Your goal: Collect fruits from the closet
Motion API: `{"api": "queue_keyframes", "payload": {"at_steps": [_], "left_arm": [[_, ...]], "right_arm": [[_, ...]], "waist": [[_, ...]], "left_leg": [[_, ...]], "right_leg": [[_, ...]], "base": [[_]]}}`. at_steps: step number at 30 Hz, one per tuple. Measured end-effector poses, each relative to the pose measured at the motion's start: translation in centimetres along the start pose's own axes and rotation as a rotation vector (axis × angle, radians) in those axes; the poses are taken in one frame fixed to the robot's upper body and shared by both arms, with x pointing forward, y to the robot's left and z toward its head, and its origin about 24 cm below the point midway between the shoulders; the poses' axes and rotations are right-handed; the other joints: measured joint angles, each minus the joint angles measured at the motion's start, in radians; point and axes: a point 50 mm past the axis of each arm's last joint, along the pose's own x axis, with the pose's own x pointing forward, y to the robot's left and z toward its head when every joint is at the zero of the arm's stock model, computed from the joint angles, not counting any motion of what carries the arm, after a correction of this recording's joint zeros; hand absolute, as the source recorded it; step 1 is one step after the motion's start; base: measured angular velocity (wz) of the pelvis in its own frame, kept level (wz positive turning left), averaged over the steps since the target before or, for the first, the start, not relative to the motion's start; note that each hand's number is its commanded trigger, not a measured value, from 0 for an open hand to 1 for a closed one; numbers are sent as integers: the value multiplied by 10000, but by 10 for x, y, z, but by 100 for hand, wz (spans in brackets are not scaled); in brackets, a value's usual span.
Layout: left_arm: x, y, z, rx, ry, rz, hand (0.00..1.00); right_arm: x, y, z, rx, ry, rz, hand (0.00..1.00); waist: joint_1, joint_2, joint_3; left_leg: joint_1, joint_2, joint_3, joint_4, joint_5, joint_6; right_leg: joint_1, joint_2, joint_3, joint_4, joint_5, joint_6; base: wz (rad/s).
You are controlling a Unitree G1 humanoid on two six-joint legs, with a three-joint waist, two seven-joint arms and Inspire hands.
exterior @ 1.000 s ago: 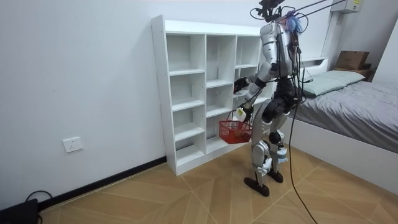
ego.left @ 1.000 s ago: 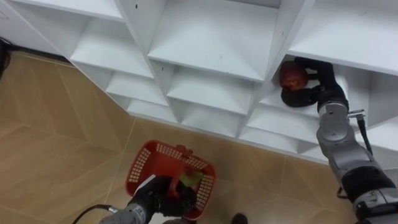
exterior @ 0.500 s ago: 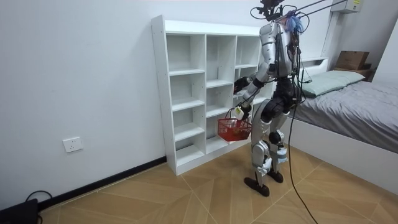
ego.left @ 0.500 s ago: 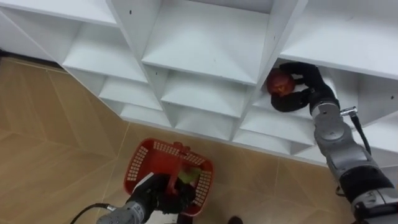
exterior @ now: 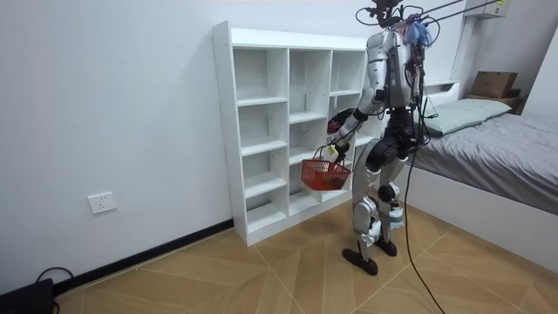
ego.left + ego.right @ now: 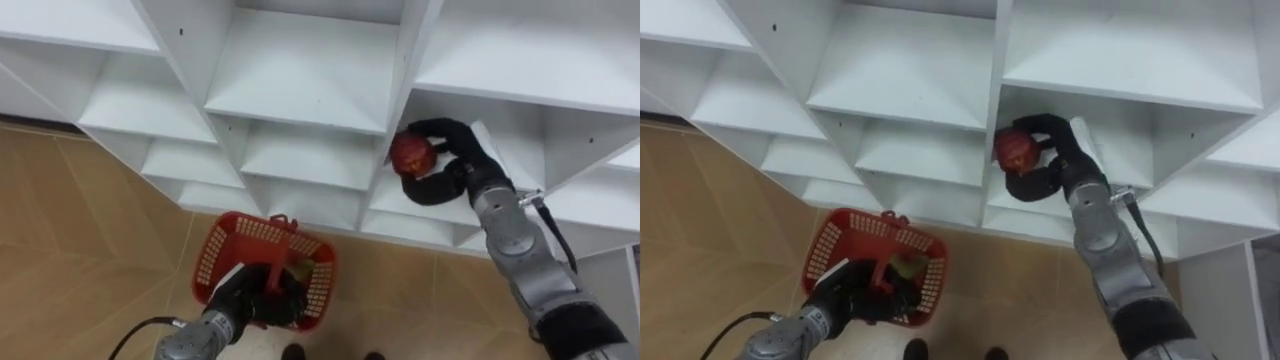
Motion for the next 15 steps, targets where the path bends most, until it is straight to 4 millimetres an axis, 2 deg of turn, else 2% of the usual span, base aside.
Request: {"api": "queue_keyframes", "payload": {"at_steps": [3, 5, 7, 9, 15], "left_arm": [[-1, -1, -2, -394, -28, 62, 100], [-1, -1, -3, -727, -54, 108, 100], [-1, -2, -3, -874, -62, 165, 100], [0, -3, -2, -1018, -161, 229, 100], [0, -6, -3, -1089, -203, 128, 100]], "right_arm": [[-13, 15, -15, 62, 357, 697, 100], [-20, 24, -15, 161, 246, 1158, 100], [-25, 33, -14, 180, 137, 1581, 100], [-30, 44, -17, 310, 185, 2000, 100], [-40, 56, -27, 533, 505, 2675, 100]], "waist": [[-26, 55, -42], [-37, 71, -57], [-159, 158, -114], [-328, 172, -120], [-366, 200, -122]], "left_leg": [[206, 67, 121, -167, 3, -8], [285, 92, 221, -283, 14, -20], [316, 116, 244, -349, 43, -20], [497, 112, 267, -437, 68, -29], [669, 120, 276, -500, 70, -34]], "right_leg": [[197, 95, 87, -305, 144, 9], [196, 137, 217, -378, 214, 14], [283, 184, 246, -491, 320, 20], [414, 191, 286, -505, 322, 18], [589, 211, 299, -621, 323, 18]], "base": [[-13], [-20], [-10], [0], [0]]}}
